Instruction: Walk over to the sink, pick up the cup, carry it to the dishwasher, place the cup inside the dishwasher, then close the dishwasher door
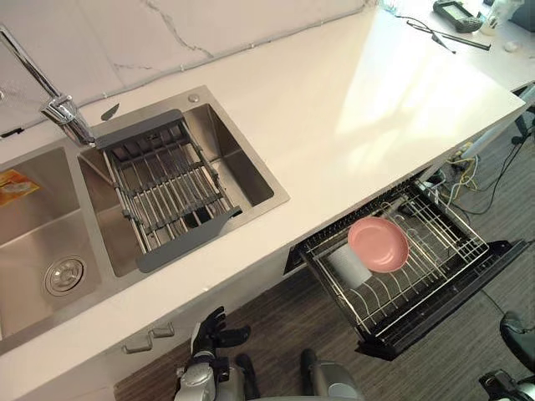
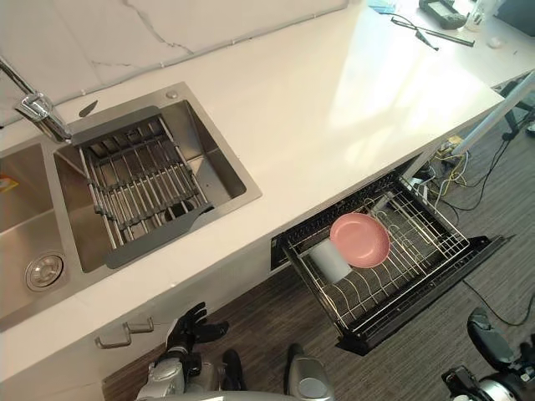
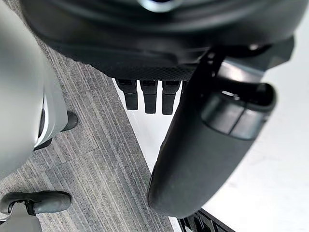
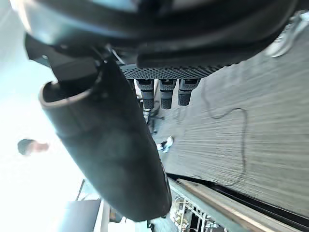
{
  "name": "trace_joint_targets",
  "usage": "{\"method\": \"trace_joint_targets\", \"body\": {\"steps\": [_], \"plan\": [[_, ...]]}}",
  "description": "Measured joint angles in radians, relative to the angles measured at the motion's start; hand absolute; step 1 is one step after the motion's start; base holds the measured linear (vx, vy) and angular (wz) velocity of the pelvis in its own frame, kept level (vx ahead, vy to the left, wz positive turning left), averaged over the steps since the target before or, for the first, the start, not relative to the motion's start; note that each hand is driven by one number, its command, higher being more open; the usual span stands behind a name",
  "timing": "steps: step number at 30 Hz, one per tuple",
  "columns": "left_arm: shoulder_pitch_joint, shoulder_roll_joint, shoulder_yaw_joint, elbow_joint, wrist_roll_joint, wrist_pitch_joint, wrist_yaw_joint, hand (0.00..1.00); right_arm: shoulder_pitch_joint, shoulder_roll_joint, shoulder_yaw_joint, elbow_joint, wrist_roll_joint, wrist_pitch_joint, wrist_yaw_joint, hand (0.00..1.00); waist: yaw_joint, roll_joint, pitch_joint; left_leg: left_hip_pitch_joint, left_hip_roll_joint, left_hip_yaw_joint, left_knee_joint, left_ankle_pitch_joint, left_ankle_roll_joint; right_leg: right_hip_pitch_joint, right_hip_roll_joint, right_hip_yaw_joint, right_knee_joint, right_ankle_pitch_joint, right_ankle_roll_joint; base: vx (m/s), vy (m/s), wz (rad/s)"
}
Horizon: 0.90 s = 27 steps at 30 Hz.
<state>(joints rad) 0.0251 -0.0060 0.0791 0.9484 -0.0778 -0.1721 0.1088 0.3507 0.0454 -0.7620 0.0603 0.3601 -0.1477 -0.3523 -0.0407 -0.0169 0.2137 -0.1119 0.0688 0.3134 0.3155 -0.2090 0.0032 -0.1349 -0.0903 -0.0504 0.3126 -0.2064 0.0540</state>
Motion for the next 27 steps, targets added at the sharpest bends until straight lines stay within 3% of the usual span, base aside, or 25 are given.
{"method": "trace_joint_targets", "body": {"steps": [6,13,23,27], "plan": [[0.011,-0.017,0.007,0.000,-0.001,0.001,-0.001,0.90,-0.064,-0.008,0.000,0.124,0.207,-0.019,0.063,0.90,-0.003,0.025,-0.014,-0.001,0.005,0.038,0.003,-0.015,0.005,-0.033,0.004,0.036,0.026,-0.004,0.003,-0.05,0.010,-0.16],[0.000,-0.018,0.002,0.002,-0.002,0.001,-0.007,0.90,-0.122,-0.045,0.034,0.214,0.368,-0.023,0.149,0.90,-0.002,0.034,0.002,-0.025,0.005,0.057,0.015,-0.018,0.006,-0.075,0.004,0.058,0.055,-0.009,0.005,-0.02,0.007,-0.09],[-0.020,-0.014,-0.011,-0.003,-0.010,-0.007,-0.051,0.90,-0.227,-0.142,0.150,0.349,0.501,-0.028,0.330,0.90,0.004,0.056,0.056,-0.035,-0.004,0.053,0.023,-0.016,0.005,-0.095,-0.010,0.047,0.093,-0.027,0.006,0.00,-0.001,0.02],[-0.020,-0.009,-0.010,-0.004,-0.012,-0.009,-0.066,0.90,-0.264,-0.182,0.165,0.401,0.514,-0.029,0.346,0.90,0.007,0.078,0.074,-0.037,-0.013,0.046,0.020,-0.016,0.004,-0.100,-0.020,0.040,0.110,-0.038,0.009,-0.01,0.003,0.07]]}}
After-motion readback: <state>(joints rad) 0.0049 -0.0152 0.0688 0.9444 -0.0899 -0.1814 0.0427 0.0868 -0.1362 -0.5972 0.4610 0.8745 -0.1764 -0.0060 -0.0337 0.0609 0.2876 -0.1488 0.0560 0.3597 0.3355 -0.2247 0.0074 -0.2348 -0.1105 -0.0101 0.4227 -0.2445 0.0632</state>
